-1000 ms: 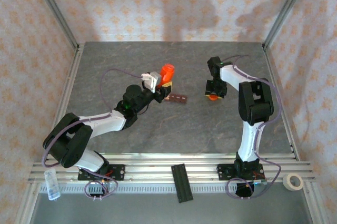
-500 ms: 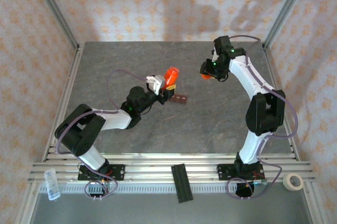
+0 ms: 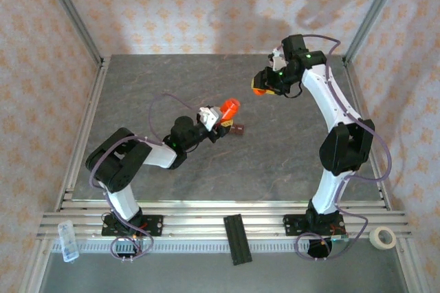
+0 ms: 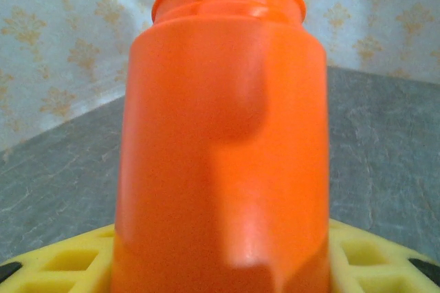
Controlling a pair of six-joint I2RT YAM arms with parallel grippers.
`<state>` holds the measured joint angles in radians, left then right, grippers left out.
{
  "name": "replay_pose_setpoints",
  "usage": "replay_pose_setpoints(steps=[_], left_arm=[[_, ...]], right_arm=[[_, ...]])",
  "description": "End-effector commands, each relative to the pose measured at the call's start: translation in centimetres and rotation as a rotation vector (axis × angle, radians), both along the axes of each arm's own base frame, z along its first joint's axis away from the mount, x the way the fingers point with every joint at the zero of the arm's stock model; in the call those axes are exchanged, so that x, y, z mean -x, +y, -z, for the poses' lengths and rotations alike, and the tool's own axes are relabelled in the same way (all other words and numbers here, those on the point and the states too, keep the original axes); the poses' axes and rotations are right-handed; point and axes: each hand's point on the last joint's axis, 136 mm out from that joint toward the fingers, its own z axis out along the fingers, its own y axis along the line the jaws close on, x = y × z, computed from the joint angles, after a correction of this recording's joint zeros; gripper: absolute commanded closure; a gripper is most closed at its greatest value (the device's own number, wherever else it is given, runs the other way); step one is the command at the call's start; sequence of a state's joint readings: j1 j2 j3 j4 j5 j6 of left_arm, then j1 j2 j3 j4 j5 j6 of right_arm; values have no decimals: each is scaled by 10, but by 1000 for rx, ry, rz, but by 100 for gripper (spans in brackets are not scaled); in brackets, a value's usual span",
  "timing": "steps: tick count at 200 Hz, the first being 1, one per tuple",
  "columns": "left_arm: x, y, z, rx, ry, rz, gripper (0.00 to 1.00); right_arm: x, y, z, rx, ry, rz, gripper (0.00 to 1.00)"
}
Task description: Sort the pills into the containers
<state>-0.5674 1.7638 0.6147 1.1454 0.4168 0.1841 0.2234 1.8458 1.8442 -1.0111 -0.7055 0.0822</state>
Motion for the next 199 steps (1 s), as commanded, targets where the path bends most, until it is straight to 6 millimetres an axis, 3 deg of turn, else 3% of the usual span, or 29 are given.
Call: replay_pose_setpoints(steps=[1,129,199], left_arm=[[-5,-7,-26,16,-123,32,100],[-15,-19,-11,-19,-133,60,100],[-16,-23,-16,-8,-142,76,100]], right_arm=[[16,14,-7,-74,27,-124,57],[41,38,-1,-109,74,-268,59],[47,52,9,-98,103,-308,60]])
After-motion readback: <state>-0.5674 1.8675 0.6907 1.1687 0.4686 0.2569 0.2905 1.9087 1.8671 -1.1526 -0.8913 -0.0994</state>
